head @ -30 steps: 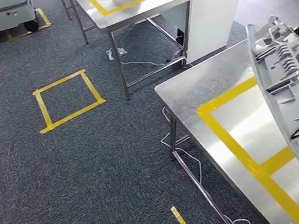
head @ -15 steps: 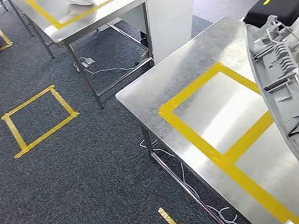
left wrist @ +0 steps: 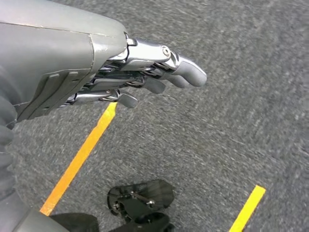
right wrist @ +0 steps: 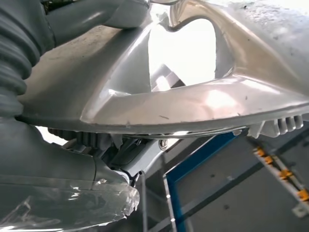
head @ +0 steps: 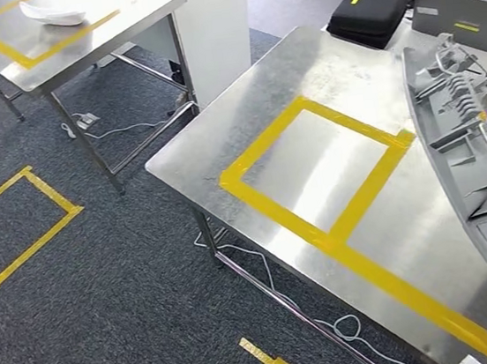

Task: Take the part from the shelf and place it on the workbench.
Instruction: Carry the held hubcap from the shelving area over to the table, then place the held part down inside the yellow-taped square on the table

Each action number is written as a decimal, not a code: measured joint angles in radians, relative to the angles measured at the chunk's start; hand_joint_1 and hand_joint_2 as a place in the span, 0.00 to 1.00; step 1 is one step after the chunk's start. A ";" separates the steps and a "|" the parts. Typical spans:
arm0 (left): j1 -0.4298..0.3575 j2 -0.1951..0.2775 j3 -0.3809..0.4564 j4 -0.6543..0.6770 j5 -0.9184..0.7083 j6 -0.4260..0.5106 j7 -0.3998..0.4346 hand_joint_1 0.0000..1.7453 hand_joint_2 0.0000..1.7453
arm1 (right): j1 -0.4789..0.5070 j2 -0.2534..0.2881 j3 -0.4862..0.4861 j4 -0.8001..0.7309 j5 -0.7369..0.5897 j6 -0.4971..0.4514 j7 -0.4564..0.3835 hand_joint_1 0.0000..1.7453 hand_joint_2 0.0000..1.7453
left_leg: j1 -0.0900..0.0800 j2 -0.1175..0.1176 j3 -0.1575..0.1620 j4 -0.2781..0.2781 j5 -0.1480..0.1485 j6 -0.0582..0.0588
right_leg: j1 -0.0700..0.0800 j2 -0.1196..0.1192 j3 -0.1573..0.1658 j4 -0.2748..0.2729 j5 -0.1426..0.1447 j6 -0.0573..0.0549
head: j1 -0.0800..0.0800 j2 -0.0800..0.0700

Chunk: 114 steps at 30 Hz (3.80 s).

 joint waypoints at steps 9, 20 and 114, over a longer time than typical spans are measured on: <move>-0.006 0.000 0.002 0.000 -0.003 0.002 0.000 0.00 1.00 | 0.003 0.000 -0.004 0.002 -0.006 0.000 0.001 1.00 1.00 | 0.002 -0.014 -0.020 0.097 -0.084 -0.043 | 0.004 0.006 0.091 -0.164 0.048 -0.050 | -0.010 0.000; -0.002 0.002 0.013 0.000 -0.017 0.006 -0.001 0.00 1.00 | 0.006 0.001 -0.001 0.012 0.001 0.000 0.023 1.00 1.00 | -0.006 -0.156 -0.015 0.039 -0.009 0.005 | 0.012 0.145 0.078 -0.161 0.062 -0.043 | -0.012 0.000; -0.064 0.003 0.061 -0.001 -0.198 -0.045 0.118 0.00 0.00 | -0.577 -0.614 0.590 1.010 0.362 0.429 0.625 0.00 1.00 | -0.011 -0.007 -0.029 0.023 0.014 -0.013 | 0.013 -0.005 0.112 -0.175 0.047 -0.031 | -0.007 0.000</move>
